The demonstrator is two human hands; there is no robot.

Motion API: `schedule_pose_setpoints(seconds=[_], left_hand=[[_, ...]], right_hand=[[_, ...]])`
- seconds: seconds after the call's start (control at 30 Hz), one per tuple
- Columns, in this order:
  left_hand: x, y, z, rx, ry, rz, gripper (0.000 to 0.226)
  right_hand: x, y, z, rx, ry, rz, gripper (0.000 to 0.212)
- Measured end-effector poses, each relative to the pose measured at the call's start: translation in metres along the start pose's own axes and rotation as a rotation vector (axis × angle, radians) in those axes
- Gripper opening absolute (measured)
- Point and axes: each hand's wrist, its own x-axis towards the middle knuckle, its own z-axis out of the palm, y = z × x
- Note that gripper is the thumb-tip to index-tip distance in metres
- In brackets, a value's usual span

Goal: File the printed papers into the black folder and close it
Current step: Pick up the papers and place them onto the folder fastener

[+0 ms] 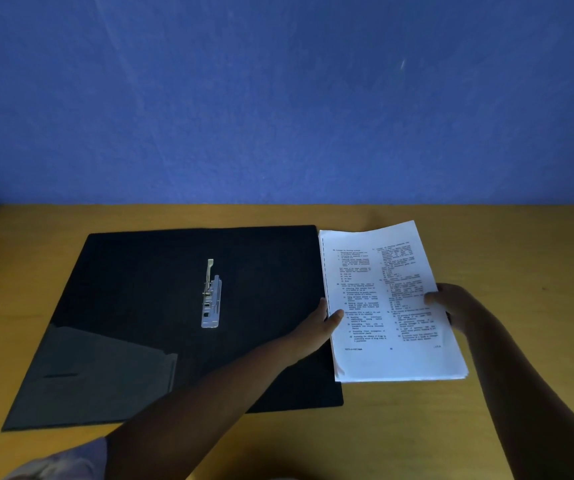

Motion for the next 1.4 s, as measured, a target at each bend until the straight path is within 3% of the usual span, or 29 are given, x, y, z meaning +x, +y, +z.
schedule_pose_setpoints(seconds=[0.13, 0.27, 0.37, 0.5, 0.57, 0.67, 0.77, 0.9, 0.97, 1.2, 1.4], left_hand=[[0.002, -0.002, -0.005, -0.079, 0.009, -0.045, 0.072], [0.001, -0.001, -0.008, -0.129, 0.035, -0.072, 0.073], [0.002, 0.000, -0.008, -0.182, 0.067, -0.067, 0.074], [0.005, 0.006, -0.019, -0.395, 0.228, -0.048, 0.069], [0.007, 0.007, -0.026, -0.381, 0.285, -0.044, 0.066], [0.007, 0.011, -0.032, -0.294, 0.280, -0.004, 0.064], [0.006, 0.023, -0.033, -0.301, 0.234, 0.117, 0.045], [0.007, 0.034, -0.046, -0.325, 0.649, 0.151, 0.025], [0.001, 0.031, -0.058, -0.238, 0.777, 0.227, 0.023], [-0.032, -0.001, -0.081, -0.094, 1.077, 0.412, 0.009], [-0.051, -0.018, -0.086, -0.107, 1.163, 0.454, 0.007]], right_hand=[[-0.004, -0.003, -0.007, 0.099, -0.124, 0.026, 0.032], [-0.004, -0.007, -0.012, 0.135, -0.147, 0.031, 0.052], [-0.002, -0.005, -0.018, 0.177, -0.149, 0.021, 0.055], [-0.005, -0.003, -0.025, 0.276, -0.188, -0.019, 0.051], [-0.009, -0.005, -0.030, 0.314, -0.201, -0.048, 0.047], [-0.017, -0.011, -0.034, 0.391, -0.253, -0.098, 0.042], [-0.032, -0.025, -0.019, 0.458, -0.308, -0.189, 0.036], [-0.050, -0.039, 0.026, 0.472, -0.298, -0.379, 0.036], [-0.054, -0.044, 0.049, 0.450, -0.261, -0.431, 0.032], [-0.073, -0.041, 0.121, 0.400, -0.204, -0.640, 0.033], [-0.093, -0.038, 0.145, 0.338, -0.161, -0.736, 0.047]])
